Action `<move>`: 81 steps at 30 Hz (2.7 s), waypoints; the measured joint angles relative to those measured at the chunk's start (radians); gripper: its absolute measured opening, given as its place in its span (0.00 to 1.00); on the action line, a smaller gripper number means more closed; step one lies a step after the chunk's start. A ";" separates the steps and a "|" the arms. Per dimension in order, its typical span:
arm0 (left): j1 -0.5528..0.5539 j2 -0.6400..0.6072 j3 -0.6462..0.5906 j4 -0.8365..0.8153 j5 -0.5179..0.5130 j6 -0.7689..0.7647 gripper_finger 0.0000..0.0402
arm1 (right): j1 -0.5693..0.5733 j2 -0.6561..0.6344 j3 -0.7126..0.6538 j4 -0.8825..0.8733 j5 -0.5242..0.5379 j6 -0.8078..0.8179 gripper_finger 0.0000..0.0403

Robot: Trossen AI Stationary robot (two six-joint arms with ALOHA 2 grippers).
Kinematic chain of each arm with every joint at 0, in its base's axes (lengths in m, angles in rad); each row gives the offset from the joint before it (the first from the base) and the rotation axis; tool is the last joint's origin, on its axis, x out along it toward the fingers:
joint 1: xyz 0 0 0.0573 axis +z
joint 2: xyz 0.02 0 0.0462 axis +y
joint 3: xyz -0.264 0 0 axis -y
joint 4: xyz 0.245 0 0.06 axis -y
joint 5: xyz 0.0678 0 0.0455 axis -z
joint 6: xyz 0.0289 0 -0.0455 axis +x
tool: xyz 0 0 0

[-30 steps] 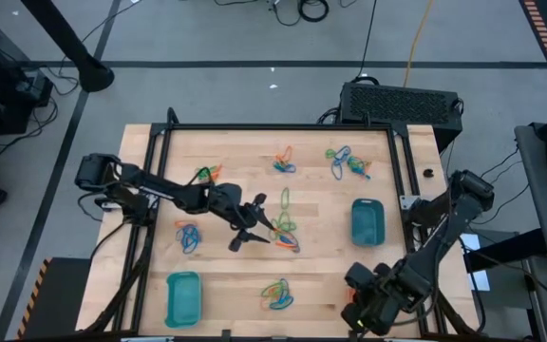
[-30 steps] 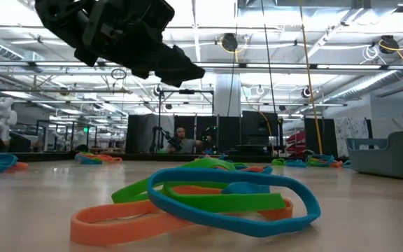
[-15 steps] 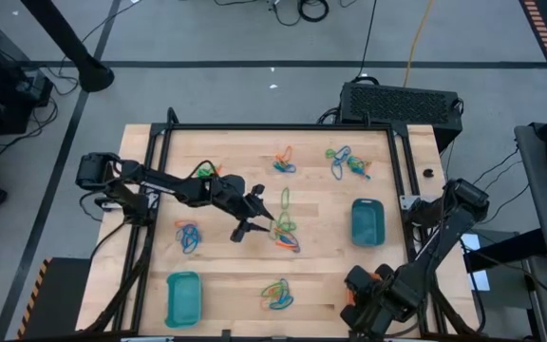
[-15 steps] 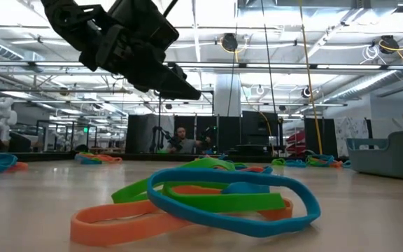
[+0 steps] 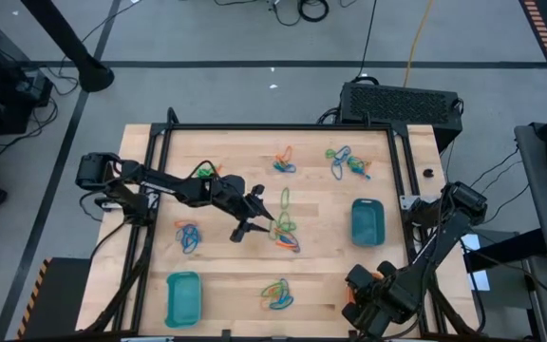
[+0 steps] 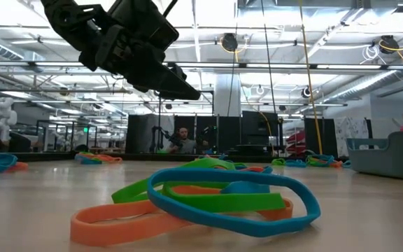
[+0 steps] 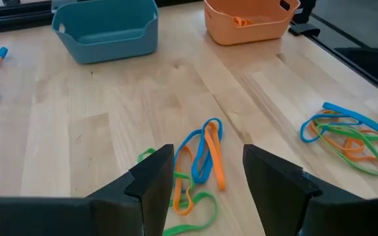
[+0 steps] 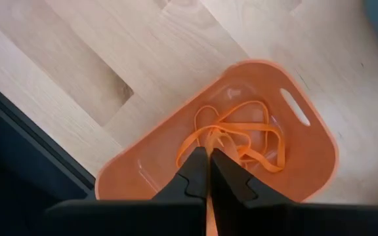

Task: Sort rubber bands into baskets
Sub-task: Put the orange rubber band into the orange bin

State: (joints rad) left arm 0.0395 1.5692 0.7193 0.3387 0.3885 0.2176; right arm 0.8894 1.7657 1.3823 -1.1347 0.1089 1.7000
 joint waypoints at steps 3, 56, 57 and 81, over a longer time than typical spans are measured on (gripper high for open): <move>0.000 0.000 0.000 -0.003 0.000 0.000 0.48 | 0.000 0.000 0.000 0.000 0.000 0.024 0.00; -0.184 -0.558 -0.155 -0.625 -0.695 -0.418 0.48 | -0.458 -0.020 0.034 0.431 0.154 -1.340 0.25; -0.160 -0.552 -0.156 -0.665 -0.734 -0.456 0.48 | -0.483 -0.020 0.033 0.434 0.154 -1.385 0.25; 0.448 -0.319 -0.154 -0.785 -0.548 -0.368 0.48 | -0.955 -0.019 -0.303 1.382 -0.111 -1.808 0.25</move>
State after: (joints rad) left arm 0.4872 1.2506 0.5648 -0.4463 -0.1593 -0.1499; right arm -0.0657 1.7470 1.0797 0.2470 -0.0025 -0.1076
